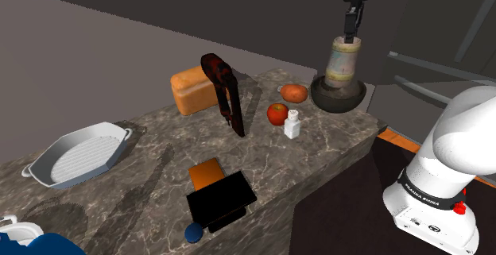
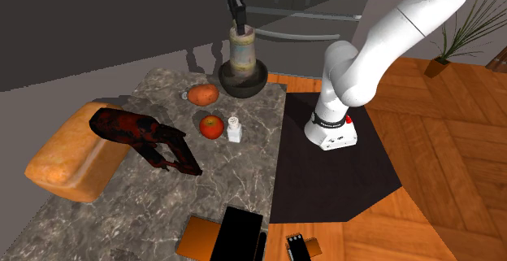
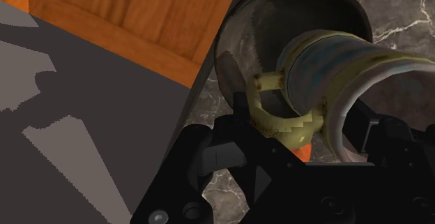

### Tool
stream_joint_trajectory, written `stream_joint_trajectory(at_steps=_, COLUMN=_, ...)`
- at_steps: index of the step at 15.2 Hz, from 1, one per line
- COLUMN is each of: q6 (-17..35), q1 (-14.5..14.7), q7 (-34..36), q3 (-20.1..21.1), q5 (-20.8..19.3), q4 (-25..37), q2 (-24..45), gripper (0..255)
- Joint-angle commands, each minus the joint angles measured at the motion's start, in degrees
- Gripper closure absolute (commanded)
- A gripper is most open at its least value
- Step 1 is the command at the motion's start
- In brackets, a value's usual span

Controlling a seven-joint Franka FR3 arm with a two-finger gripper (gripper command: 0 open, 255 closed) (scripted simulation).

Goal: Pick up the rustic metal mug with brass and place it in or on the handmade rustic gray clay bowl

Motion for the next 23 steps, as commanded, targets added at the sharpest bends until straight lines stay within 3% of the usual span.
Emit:
stream_joint_trajectory(at_steps=1, q6=1.50, q1=-0.03, q7=0.18, q3=-0.06, q5=-0.08, q4=-1.68, q2=-0.24, gripper=255)
stream_joint_trajectory(at_steps=11, q6=2.86, q1=-0.09, q7=0.27, q3=-0.19, q5=-0.20, q4=-3.18, q2=-0.39, gripper=255)
stream_joint_trajectory(at_steps=12, q6=2.86, q1=-0.09, q7=0.27, q3=-0.19, q5=-0.20, q4=-3.18, q2=-0.39, gripper=0)
stream_joint_trajectory(at_steps=17, q6=2.85, q1=-0.09, q7=0.27, q3=-0.19, q5=-0.20, q4=-3.17, q2=-0.39, gripper=0)
stream_joint_trajectory(at_steps=21, q6=-3.98, q1=0.34, q7=-0.08, q3=0.44, q5=0.53, q4=5.45, q2=1.43, gripper=0)
stream_joint_trajectory(at_steps=23, q6=-3.98, q1=0.33, q7=-0.08, q3=0.45, q5=0.53, q4=5.44, q2=1.42, gripper=0)
